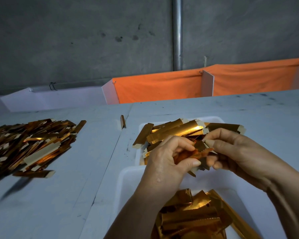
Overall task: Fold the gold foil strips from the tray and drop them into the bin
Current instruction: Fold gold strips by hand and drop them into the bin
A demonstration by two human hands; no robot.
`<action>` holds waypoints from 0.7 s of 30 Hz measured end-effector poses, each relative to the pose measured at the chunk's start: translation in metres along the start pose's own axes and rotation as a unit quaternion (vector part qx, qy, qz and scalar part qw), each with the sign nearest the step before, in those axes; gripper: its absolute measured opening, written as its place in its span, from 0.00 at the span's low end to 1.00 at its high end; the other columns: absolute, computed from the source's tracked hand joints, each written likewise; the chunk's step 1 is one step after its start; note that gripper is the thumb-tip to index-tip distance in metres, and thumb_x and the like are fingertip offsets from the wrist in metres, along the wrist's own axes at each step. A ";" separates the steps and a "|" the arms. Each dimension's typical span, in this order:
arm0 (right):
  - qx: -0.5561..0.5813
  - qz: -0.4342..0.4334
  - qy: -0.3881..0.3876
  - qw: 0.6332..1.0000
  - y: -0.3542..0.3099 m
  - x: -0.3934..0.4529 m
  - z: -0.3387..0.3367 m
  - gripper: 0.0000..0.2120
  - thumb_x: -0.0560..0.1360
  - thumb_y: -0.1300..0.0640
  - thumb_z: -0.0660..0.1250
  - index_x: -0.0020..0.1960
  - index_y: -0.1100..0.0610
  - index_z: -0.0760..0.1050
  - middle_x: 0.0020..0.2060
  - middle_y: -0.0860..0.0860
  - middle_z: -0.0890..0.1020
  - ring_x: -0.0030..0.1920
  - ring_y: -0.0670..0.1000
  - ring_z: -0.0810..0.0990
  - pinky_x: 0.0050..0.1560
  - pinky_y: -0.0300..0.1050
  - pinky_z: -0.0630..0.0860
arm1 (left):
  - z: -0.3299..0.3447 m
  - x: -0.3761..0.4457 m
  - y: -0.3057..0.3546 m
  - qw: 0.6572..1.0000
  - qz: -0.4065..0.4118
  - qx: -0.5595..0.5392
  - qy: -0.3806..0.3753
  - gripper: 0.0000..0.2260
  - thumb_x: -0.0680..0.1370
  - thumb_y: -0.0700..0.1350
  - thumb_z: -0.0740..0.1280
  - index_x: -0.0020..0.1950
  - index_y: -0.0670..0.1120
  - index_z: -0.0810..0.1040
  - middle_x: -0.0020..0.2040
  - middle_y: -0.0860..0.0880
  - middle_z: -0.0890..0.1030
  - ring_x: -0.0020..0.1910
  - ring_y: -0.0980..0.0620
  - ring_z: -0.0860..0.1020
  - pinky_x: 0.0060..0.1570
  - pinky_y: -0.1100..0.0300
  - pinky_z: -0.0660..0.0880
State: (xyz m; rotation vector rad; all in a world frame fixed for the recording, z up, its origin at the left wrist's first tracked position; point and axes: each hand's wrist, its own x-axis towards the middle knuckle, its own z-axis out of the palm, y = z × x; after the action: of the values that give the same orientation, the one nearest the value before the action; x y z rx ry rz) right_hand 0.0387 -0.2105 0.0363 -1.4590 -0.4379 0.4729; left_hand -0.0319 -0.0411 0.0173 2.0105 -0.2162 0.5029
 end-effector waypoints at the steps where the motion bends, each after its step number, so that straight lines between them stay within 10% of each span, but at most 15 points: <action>1: -0.009 -0.006 0.005 1.000 0.000 0.000 0.000 0.11 0.68 0.57 0.67 0.49 0.61 0.75 0.28 0.58 0.78 0.27 0.49 0.78 0.28 0.37 0.77 | 0.000 0.000 0.000 1.000 -0.009 0.002 -0.001 0.13 0.72 0.41 0.73 0.47 0.58 0.75 0.53 0.60 0.77 0.55 0.64 0.75 0.52 0.71 0.73; 21: -0.114 -0.066 -0.042 0.990 0.000 -0.002 0.002 0.05 0.74 0.60 0.65 0.42 0.54 0.79 0.30 0.56 0.80 0.31 0.51 0.79 0.35 0.39 0.77 | -0.007 0.001 -0.004 0.999 -0.040 0.017 -0.027 0.12 0.73 0.44 0.72 0.49 0.59 0.75 0.55 0.61 0.76 0.57 0.63 0.74 0.53 0.69 0.74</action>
State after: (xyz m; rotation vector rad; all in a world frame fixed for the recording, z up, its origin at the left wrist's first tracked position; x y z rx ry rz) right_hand 0.0362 -0.2095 0.0363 -1.6218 -0.6692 0.3872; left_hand -0.0314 -0.0332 0.0170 2.0597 -0.1591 0.4043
